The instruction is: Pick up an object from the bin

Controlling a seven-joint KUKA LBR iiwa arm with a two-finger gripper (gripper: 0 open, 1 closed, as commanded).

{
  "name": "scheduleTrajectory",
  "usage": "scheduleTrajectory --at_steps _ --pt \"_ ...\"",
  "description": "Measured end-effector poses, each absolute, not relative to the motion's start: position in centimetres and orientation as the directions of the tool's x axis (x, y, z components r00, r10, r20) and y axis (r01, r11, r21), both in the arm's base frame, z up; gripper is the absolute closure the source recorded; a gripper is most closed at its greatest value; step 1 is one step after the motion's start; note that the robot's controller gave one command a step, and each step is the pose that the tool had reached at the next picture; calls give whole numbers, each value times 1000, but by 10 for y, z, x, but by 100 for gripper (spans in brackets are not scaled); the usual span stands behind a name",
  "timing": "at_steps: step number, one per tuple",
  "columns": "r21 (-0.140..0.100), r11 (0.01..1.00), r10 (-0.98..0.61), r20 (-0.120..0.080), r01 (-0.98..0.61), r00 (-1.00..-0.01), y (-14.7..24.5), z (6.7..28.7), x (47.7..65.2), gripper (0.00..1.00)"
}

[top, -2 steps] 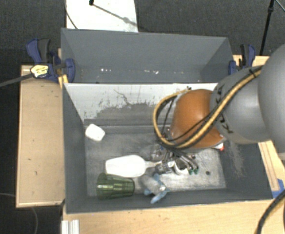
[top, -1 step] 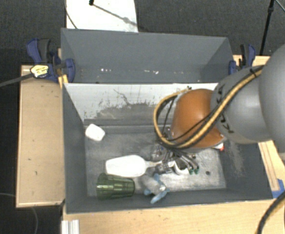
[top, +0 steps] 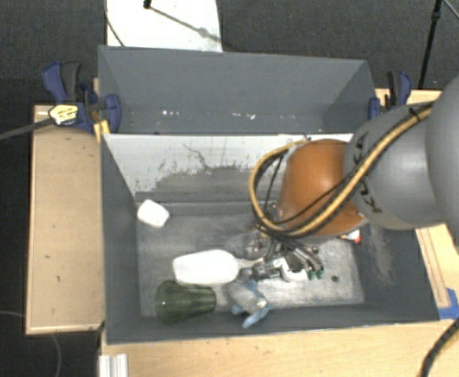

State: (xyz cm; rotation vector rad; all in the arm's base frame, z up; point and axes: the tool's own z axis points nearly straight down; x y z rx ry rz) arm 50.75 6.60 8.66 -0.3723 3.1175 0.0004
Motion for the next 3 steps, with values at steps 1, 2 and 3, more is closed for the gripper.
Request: scheduleTrajectory --at_steps 1,2,3 --pt "0 972 -237 -3 -237 -972 66 103 508 100" --pt "0 971 -237 -4 -237 -971 66 115 508 100" --pt "0 971 -238 -4 -238 -971 66 123 508 100"
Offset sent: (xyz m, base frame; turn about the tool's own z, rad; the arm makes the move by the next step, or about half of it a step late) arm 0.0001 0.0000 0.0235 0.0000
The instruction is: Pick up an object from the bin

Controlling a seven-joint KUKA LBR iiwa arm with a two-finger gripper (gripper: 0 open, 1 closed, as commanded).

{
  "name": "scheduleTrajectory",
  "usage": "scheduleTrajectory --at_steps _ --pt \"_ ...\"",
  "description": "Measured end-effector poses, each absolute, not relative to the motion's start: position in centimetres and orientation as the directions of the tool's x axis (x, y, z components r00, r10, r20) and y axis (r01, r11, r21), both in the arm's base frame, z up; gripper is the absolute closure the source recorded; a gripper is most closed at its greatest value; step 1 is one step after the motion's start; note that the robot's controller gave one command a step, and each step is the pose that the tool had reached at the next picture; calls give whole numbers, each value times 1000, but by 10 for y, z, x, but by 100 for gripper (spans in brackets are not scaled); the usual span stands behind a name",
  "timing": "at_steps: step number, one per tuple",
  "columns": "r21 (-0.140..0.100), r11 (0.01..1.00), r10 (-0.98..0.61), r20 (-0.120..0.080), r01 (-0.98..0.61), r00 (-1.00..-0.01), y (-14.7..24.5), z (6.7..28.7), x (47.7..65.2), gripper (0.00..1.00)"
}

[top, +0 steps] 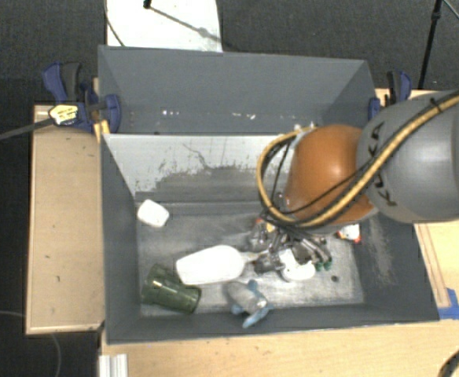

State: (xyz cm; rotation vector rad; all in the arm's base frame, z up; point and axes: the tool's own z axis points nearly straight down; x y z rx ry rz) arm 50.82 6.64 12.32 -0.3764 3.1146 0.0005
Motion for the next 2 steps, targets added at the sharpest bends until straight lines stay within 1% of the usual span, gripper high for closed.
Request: scheduleTrajectory --at_steps 2 --pt "0 971 -240 2 -240 -971 66 145 507 100"
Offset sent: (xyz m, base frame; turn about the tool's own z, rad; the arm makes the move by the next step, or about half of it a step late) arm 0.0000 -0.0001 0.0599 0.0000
